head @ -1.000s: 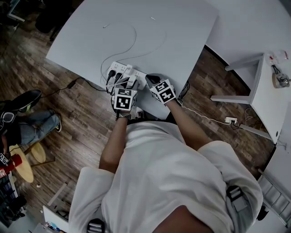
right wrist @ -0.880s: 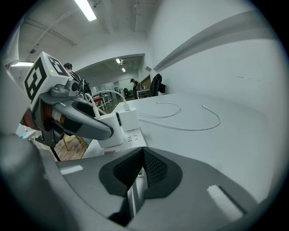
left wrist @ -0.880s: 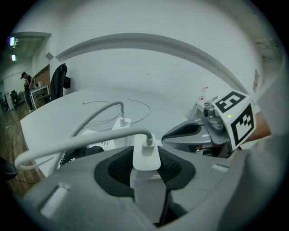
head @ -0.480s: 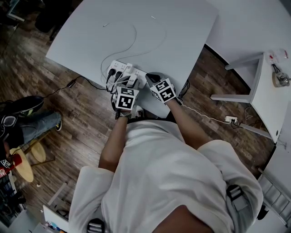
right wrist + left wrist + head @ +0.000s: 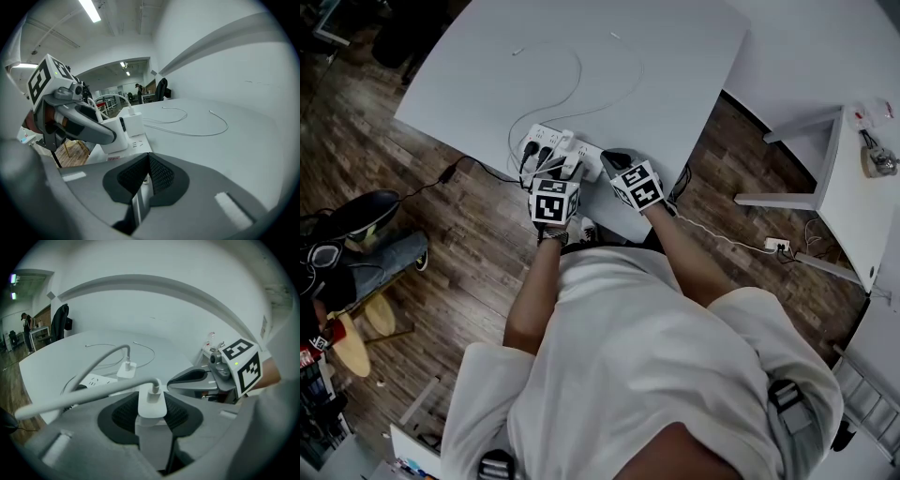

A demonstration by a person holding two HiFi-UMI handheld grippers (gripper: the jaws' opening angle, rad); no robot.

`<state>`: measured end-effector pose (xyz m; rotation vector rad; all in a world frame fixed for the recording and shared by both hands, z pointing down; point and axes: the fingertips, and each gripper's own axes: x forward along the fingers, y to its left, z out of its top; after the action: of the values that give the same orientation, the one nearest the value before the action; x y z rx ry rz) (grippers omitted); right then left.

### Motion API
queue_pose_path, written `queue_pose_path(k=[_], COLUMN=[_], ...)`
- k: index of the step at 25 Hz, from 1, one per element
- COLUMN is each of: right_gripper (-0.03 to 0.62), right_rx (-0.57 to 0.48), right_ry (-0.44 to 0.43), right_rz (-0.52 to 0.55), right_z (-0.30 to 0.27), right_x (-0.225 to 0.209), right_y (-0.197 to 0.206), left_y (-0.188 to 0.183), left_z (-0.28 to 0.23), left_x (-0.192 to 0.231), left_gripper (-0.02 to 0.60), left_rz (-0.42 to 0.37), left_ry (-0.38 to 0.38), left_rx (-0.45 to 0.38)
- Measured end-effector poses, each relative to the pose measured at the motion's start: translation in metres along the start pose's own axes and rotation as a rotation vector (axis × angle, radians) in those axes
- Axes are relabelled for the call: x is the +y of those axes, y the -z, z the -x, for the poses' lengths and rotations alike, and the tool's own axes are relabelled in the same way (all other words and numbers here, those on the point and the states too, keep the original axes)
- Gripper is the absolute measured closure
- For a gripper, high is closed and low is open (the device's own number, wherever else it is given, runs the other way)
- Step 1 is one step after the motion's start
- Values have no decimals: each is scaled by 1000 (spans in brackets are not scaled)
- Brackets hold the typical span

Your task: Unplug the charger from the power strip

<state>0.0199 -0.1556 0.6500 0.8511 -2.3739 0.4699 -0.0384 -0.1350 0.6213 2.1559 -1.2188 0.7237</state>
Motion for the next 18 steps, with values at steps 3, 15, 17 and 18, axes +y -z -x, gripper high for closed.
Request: queue_pose_path(k=[3, 15, 17, 18], right_gripper=[591, 591, 591, 591], right_rx=[0, -5, -4, -3], right_ry=[0, 10, 10, 11], right_rz=[0, -2, -3, -3], right_z=[0, 0, -1, -1], right_x=[0, -1, -1, -1], right_y=[0, -1, -1, -2], left_y=[0, 1, 0, -1], left_z=[1, -1, 1, 1], left_x=[0, -2, -1, -1], left_gripper=[437, 439, 439, 439], left_rz=[4, -102, -76, -79], left_ry=[6, -15, -8, -8], left_rx=[-2, 30, 25, 24])
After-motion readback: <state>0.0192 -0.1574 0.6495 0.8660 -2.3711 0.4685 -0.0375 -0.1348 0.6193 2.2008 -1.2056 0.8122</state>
